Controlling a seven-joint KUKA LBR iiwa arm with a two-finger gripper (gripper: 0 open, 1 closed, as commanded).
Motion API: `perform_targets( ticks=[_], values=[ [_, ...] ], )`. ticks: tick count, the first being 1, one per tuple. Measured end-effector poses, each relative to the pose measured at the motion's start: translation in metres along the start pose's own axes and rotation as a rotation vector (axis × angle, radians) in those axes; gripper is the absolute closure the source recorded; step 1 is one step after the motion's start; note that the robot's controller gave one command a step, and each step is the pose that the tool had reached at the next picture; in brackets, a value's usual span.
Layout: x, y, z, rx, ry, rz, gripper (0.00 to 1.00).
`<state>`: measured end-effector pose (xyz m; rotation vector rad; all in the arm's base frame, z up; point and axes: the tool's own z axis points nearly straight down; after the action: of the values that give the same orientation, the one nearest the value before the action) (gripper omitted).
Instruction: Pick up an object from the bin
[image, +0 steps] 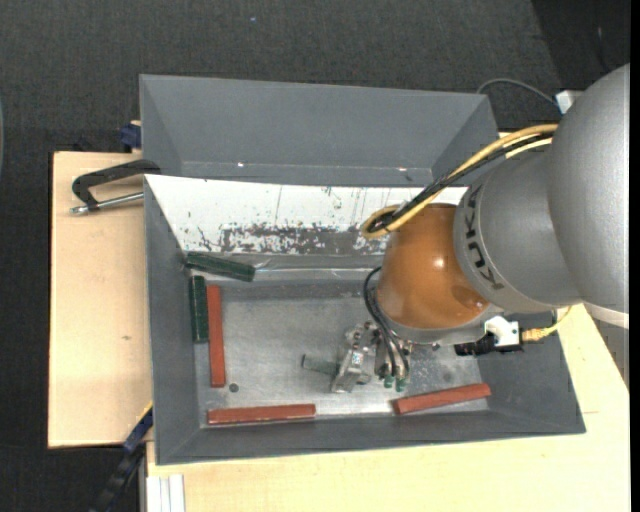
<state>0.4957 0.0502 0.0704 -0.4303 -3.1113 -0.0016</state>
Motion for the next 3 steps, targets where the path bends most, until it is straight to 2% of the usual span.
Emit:
perform_targets(
  ticks=[2,3],
  values=[
    [0.001,-0.001,-0.005,0.002,0.004,0.0,1.0],
    [0.002,-0.001,-0.027,0.002,0.005,0.0,1.0]
  ],
)
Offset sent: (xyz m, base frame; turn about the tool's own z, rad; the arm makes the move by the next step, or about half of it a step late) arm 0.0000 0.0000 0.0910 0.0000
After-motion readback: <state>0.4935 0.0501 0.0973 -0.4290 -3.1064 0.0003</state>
